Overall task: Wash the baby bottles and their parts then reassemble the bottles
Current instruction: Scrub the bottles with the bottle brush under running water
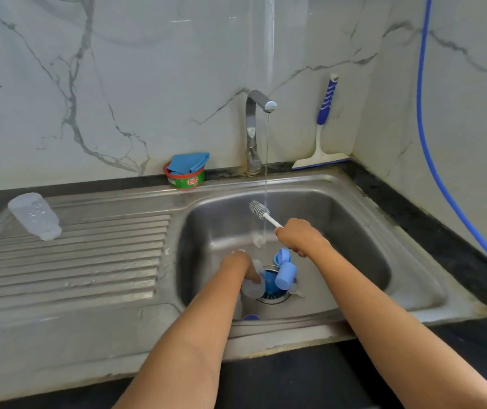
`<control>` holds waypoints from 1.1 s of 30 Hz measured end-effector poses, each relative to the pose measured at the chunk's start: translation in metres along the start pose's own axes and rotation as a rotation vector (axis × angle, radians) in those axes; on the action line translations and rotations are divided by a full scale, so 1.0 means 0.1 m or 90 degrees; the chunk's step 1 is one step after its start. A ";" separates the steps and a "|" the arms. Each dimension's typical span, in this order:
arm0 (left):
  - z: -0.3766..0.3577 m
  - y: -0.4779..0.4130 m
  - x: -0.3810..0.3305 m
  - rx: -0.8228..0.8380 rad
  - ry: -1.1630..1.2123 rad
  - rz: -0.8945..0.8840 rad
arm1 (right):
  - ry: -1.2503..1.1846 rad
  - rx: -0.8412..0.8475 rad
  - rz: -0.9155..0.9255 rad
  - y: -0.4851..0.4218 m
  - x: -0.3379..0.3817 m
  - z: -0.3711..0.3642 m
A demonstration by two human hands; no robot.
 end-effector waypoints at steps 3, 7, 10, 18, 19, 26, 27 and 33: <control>-0.05 -0.03 -0.08 0.020 0.014 0.026 | 0.006 0.004 -0.001 -0.01 -0.03 0.02; -0.09 0.03 -0.21 0.004 -0.028 0.000 | -0.001 -0.013 -0.002 -0.03 -0.10 0.10; -0.06 0.04 -0.21 0.023 0.016 0.019 | -0.029 -0.032 -0.012 -0.07 -0.21 0.12; 0.63 -0.01 -0.36 -0.012 0.724 -0.053 | -0.039 -0.082 -0.050 -0.15 -0.41 0.17; 0.70 -0.02 -0.40 -0.010 0.792 -0.059 | -0.038 -0.093 -0.057 -0.16 -0.44 0.18; 0.77 -0.09 -0.63 0.064 1.041 -0.084 | -0.038 -0.161 -0.086 -0.25 -0.57 0.24; 0.75 -0.11 -0.64 0.068 1.092 -0.084 | -0.042 -0.164 -0.088 -0.26 -0.58 0.25; 0.65 -0.23 -0.60 0.110 1.292 -0.061 | -0.046 -0.169 -0.089 -0.25 -0.60 0.27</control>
Point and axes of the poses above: each hand's wrist, its own y-axis away from the middle knuckle, its own z-axis out of the back of the hand, x = y × z, the point moved 3 cm from there along -y, towards the middle knuckle, and after that the axes turned 4 degrees about x, right-handed, at the moved point
